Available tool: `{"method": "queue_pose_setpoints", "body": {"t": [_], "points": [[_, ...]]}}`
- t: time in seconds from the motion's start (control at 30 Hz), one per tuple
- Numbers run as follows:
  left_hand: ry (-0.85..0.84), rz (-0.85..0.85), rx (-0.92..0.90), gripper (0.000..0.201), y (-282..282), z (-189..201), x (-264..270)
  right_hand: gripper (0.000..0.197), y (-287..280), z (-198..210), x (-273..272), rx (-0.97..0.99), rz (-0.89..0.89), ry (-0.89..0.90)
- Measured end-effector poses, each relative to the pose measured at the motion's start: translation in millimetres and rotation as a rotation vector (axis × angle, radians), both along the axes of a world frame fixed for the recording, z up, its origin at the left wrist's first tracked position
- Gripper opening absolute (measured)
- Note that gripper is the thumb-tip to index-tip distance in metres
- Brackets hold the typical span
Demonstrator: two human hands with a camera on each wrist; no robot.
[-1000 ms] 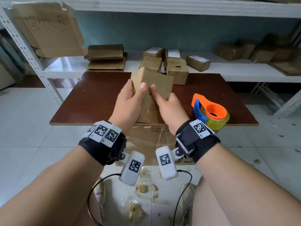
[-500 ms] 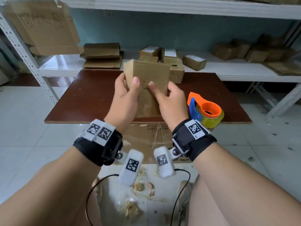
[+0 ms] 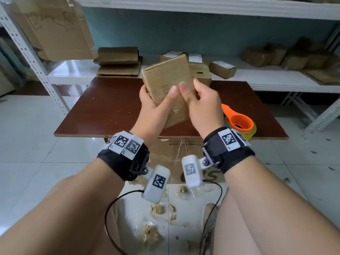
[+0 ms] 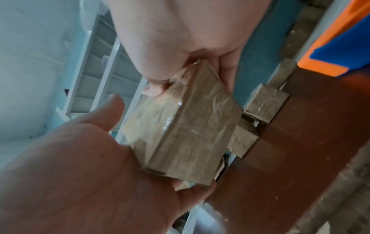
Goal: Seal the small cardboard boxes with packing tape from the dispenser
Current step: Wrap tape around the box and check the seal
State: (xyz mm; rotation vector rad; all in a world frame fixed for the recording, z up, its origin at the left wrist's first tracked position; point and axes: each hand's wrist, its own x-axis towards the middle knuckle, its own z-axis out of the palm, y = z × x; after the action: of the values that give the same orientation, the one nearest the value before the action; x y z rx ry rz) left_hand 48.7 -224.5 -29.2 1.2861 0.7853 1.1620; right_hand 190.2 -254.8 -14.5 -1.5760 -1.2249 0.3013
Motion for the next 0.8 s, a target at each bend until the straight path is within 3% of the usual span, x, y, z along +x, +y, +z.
{"method": "queue_pose_setpoints", "body": {"t": [0.1, 0.23, 0.37, 0.5, 0.67, 0.77, 0.8], "points": [[-0.040, 0.057, 0.019, 0.064, 6, 1, -8, 0.058, -4, 4, -1, 0.005, 0.096, 0.027], [-0.010, 0.175, -0.076, 0.046, 15, 2, -17, 0.088, -9, -5, -12, -0.116, 0.292, 0.002], [0.273, 0.233, -0.019, 0.058, 17, 2, -19, 0.099, -7, -11, -22, -0.107, 0.284, 0.021], [0.538, 0.298, 0.049, 0.082, 20, 0, -19, 0.104, -4, -12, -14, -0.127, 0.086, -0.101], [0.618, 0.204, 0.053, 0.107, 19, 1, -22, 0.063, 2, -11, 3, -0.104, 0.050, -0.073], [0.664, 0.109, 0.182, 0.066, 15, -1, -28, 0.058, 5, -12, 6, -0.076, -0.042, -0.016], [0.663, 0.058, 0.194, 0.061, 14, -2, -31, 0.062, 4, -10, 5, -0.066, -0.071, 0.023]]}}
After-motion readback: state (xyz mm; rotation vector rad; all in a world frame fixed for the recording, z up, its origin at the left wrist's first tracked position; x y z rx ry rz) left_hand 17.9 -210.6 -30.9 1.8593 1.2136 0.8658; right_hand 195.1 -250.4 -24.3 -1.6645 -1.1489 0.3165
